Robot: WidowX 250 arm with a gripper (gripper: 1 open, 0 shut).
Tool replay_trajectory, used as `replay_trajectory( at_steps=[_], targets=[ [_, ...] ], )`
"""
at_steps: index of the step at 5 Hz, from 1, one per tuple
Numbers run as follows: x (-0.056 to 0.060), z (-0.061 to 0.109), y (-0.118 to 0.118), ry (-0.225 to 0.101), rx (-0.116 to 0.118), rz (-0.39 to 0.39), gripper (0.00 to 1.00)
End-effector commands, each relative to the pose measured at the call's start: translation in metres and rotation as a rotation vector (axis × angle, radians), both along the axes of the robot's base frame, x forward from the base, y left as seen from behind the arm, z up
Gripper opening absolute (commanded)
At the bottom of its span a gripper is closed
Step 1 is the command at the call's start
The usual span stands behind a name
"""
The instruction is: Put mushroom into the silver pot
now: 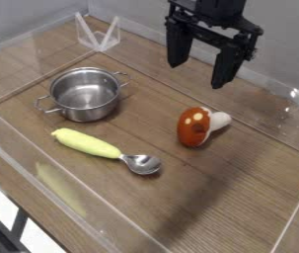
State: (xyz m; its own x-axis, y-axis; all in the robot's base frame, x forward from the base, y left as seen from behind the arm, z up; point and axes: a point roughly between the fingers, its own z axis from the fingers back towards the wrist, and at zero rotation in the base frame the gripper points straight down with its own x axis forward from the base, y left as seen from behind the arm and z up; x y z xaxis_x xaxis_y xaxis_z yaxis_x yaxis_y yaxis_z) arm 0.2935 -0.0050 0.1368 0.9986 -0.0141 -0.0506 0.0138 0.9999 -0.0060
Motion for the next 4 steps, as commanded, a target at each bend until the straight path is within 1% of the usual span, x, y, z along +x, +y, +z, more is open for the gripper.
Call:
replay_trajectory(
  at_steps=[1,2,3,4],
  targets=[
    [-0.007,-0.005,-0.004,0.011,-0.008,-0.023,1.0],
    [-0.008,-0.022,-0.003,0.021,-0.017,-0.065,1.0],
    [-0.006,-0.043,-0.002,0.018,-0.027,-0.114,1.0],
    [-0.001,-0.059,-0.003,0.006,-0.038,-0.149,1.0]
  ],
)
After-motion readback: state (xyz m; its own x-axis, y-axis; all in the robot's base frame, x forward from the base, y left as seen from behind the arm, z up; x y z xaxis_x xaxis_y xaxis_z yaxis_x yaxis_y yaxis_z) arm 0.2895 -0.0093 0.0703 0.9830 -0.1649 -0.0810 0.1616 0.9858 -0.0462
